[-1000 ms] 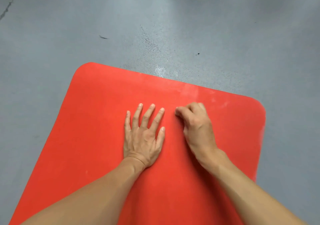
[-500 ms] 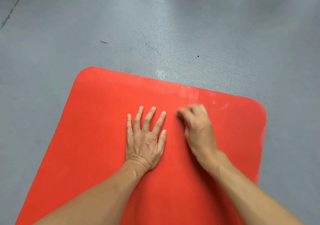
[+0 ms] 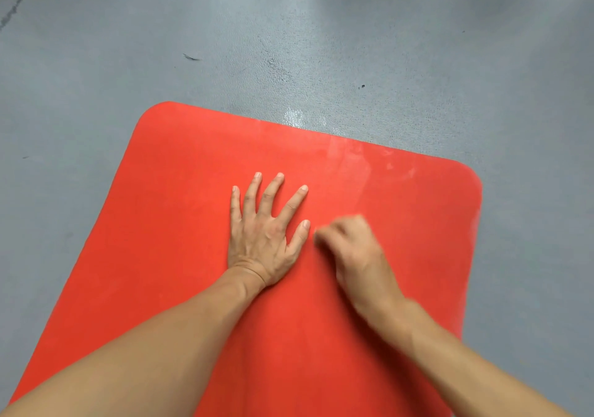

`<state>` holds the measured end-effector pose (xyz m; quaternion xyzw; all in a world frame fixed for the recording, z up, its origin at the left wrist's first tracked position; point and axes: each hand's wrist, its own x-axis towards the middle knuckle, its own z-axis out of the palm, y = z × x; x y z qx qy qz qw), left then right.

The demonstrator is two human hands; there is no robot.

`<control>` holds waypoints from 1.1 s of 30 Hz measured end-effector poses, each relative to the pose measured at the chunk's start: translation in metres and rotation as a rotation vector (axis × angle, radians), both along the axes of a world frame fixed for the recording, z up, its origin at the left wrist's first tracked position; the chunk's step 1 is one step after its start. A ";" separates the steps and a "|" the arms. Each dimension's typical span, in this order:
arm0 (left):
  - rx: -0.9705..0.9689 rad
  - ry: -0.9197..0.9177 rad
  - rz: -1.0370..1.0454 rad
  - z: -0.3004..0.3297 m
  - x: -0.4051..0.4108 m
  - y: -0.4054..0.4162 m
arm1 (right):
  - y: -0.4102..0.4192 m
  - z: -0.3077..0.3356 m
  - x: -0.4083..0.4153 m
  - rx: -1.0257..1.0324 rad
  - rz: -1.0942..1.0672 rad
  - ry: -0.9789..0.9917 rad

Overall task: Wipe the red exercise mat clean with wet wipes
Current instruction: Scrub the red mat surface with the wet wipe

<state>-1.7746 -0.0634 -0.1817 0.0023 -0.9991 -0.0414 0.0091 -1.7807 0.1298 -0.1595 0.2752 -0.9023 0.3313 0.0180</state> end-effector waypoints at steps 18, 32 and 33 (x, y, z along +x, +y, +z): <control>0.013 0.044 0.029 -0.001 -0.001 0.004 | 0.002 0.003 0.002 0.062 0.257 0.050; -0.004 0.052 0.022 0.000 0.000 0.005 | 0.035 -0.004 -0.009 0.102 0.237 0.127; -0.005 0.048 0.021 0.001 0.000 0.005 | 0.038 -0.006 -0.027 0.120 0.206 0.152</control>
